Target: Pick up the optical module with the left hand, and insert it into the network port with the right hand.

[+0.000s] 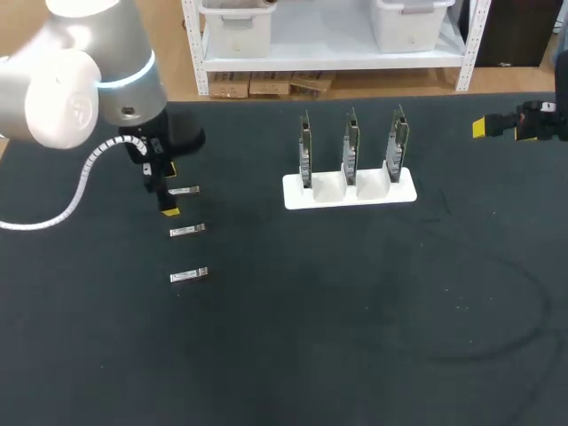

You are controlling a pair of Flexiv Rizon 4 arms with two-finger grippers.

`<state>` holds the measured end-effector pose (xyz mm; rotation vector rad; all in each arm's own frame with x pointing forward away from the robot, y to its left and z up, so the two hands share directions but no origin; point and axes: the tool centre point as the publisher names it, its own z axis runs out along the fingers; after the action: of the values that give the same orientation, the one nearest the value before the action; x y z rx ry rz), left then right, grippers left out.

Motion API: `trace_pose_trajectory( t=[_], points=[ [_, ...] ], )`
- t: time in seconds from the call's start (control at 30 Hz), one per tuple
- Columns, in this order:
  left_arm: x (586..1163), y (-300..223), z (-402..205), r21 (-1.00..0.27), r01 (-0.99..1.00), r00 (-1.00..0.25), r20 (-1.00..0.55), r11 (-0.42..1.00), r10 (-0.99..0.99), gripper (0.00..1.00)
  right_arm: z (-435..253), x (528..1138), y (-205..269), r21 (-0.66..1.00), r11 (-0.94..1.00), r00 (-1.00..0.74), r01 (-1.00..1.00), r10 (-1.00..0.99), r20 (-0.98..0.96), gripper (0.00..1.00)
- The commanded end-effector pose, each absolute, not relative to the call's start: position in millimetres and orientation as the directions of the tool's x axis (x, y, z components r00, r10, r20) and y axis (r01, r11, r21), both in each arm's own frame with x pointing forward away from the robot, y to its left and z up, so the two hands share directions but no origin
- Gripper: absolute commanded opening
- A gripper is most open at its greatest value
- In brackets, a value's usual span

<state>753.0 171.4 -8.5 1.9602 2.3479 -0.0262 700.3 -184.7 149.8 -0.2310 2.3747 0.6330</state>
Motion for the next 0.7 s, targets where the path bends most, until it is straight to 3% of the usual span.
trace_pose_trajectory(
  t=[0.03,0.7],
  points=[
    [757.6,174.0,-7.6,0.039,0.982,-0.181,-0.056,0.183,0.982,1.0,150.3,699.7,-184.6,0.381,0.868,-0.767,-0.319,0.0,-0.642,1.0],
    [761.4,174.0,-11.0,0.036,0.98,-0.195,-0.057,0.197,0.979,1.0,150.3,699.7,-184.6,0.381,0.868,-0.767,-0.319,0.0,-0.642,1.0]
  ],
)
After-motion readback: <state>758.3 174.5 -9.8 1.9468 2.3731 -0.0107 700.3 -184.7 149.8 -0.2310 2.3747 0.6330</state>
